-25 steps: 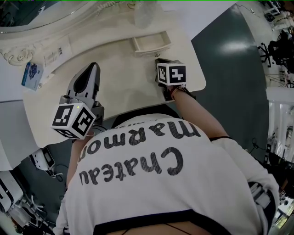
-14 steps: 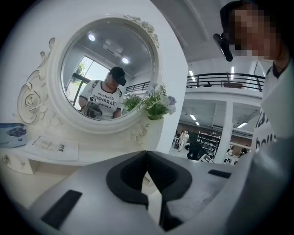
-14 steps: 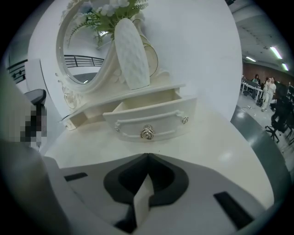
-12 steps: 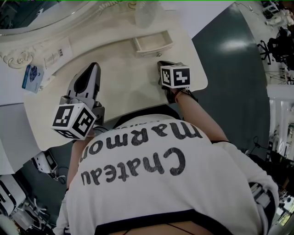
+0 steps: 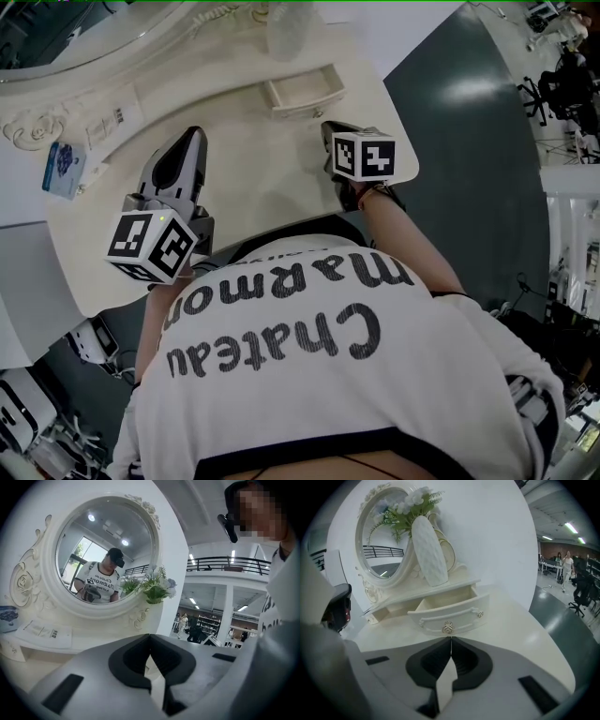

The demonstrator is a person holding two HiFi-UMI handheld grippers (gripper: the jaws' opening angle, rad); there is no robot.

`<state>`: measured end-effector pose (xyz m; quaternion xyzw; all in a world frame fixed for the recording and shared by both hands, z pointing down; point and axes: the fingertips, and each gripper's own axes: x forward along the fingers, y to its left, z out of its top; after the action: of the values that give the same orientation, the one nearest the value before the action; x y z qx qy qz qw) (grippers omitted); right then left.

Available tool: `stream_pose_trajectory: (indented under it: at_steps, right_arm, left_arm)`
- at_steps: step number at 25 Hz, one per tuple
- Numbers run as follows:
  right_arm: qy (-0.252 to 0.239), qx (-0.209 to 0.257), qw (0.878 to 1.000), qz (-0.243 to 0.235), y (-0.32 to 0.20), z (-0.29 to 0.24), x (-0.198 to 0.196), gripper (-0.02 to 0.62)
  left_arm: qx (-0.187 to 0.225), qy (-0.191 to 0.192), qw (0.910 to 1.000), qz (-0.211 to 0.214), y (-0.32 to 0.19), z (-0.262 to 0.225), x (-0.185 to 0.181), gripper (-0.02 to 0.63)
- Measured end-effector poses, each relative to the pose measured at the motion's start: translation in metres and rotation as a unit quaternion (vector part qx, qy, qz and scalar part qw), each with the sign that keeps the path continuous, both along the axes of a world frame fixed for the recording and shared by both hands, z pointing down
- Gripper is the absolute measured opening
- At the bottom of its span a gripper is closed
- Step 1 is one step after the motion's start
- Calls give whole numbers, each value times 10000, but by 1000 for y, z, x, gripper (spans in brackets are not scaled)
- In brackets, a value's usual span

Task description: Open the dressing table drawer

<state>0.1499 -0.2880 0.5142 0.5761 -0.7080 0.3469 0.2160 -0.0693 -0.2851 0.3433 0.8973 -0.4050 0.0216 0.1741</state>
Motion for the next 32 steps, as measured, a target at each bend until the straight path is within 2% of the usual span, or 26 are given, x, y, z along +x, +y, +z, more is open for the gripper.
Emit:
stream_pose_trajectory:
  at_steps: [7, 17, 29, 32]
  right_arm:
    - [-267, 635, 9972, 275, 4, -44, 11, 26]
    - [-678, 1626, 9838, 328, 13, -124, 25, 28]
    - [-1373, 2547, 9572, -28, 67, -206, 53, 27]
    - [-1399, 2689, 9529, -93, 78, -219, 60, 28]
  left_arm:
    - [156, 127, 9996, 181, 8, -12, 15, 23]
    - [383, 151, 9990, 157, 27, -35, 38, 23]
    - [582, 437, 9973, -116, 81, -67, 86, 23]
    - [579, 447, 9971, -223, 93, -68, 91, 23]
